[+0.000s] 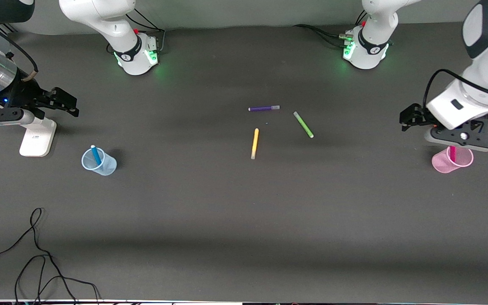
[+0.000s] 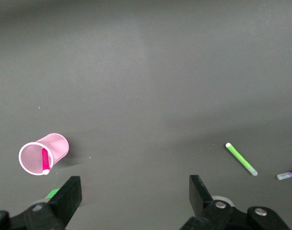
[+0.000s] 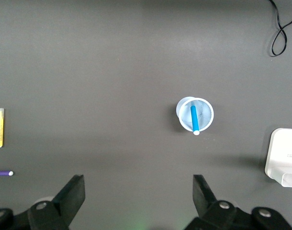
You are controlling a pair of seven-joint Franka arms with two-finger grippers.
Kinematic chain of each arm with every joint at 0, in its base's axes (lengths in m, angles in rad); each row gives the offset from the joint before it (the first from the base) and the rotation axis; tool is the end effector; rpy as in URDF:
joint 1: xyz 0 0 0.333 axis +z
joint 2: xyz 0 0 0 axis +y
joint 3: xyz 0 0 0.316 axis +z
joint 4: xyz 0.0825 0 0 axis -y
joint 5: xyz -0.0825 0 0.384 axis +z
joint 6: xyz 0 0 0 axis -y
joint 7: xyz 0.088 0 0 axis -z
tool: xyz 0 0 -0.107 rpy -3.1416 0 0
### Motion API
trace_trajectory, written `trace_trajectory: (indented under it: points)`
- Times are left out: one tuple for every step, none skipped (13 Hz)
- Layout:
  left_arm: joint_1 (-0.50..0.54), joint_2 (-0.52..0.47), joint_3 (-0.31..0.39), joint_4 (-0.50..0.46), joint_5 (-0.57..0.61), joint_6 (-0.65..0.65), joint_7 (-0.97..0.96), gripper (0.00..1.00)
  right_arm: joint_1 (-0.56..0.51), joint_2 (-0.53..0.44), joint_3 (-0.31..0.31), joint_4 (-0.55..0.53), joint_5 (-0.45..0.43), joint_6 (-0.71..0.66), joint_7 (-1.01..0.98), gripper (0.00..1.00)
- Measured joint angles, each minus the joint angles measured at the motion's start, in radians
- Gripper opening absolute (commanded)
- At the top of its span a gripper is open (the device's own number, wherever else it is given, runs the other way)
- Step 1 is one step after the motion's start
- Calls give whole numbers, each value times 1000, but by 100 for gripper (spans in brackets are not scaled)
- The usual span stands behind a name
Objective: Place pink and blue markers in matching cups
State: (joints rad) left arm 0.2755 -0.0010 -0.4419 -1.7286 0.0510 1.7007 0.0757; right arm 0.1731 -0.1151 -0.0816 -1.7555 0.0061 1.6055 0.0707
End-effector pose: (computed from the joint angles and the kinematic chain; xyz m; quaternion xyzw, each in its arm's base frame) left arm 0.5525 -0.0880 0.5613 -0.9918 0.1243 0.0123 0.0260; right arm 0.5168 0.0458 0.6018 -0.9998 -0.0106 0.0182 0.0063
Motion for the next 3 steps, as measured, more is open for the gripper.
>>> trace_trajectory:
  points:
    - [-102, 0, 94, 3, 12, 0, -6, 100, 0, 1, 0, 0, 1, 0, 0, 100]
    - [-211, 0, 205, 6, 17, -1, -8, 100, 0, 2, 0, 0, 2, 0, 0, 100]
    - [-297, 0, 298, 8, 18, -1, -7, 100, 0, 2, 0, 0, 2, 0, 0, 100]
